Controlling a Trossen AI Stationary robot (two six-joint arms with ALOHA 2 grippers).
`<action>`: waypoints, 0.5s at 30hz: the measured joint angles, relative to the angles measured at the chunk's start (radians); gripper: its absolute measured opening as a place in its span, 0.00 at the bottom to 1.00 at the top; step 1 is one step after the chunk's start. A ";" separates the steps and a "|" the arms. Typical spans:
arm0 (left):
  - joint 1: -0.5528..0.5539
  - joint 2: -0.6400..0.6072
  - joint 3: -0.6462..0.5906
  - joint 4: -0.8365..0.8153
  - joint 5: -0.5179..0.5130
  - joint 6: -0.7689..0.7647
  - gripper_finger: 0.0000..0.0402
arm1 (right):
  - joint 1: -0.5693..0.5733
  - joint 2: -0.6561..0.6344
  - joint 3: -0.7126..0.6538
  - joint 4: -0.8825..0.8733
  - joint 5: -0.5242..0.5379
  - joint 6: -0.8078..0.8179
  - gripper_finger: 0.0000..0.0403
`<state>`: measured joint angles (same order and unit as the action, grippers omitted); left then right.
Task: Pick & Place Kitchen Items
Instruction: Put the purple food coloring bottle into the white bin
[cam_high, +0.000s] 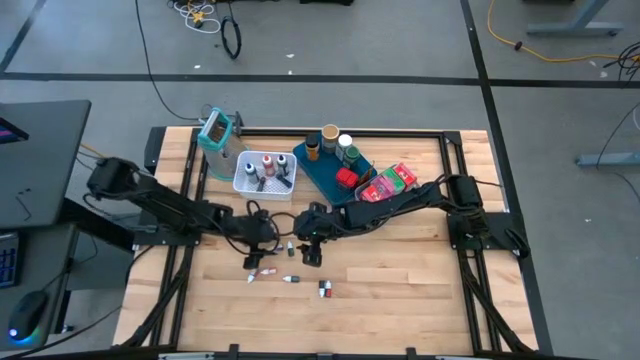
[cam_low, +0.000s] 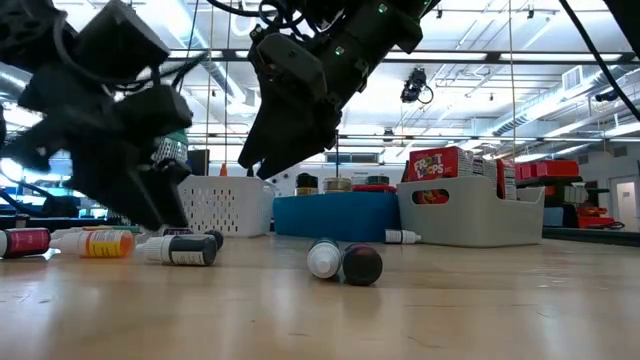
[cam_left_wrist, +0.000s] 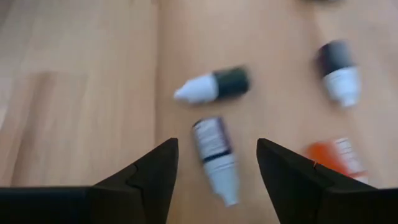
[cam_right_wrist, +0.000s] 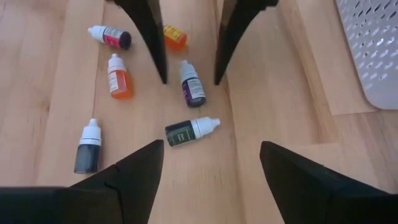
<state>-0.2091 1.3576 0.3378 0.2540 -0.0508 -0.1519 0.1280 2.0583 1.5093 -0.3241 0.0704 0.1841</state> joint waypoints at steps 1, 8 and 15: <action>-0.003 0.021 0.000 0.001 -0.018 -0.008 0.57 | 0.000 0.000 0.000 0.000 0.000 0.007 0.70; -0.005 0.117 0.004 0.038 -0.083 -0.027 0.51 | 0.000 0.000 0.000 0.000 0.000 0.025 0.70; -0.003 0.113 0.002 0.060 -0.105 -0.023 0.31 | 0.000 0.000 0.000 0.000 -0.005 0.021 0.70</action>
<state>-0.2120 1.4704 0.3396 0.3142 -0.1559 -0.1751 0.1280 2.0583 1.5093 -0.3244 0.0658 0.2052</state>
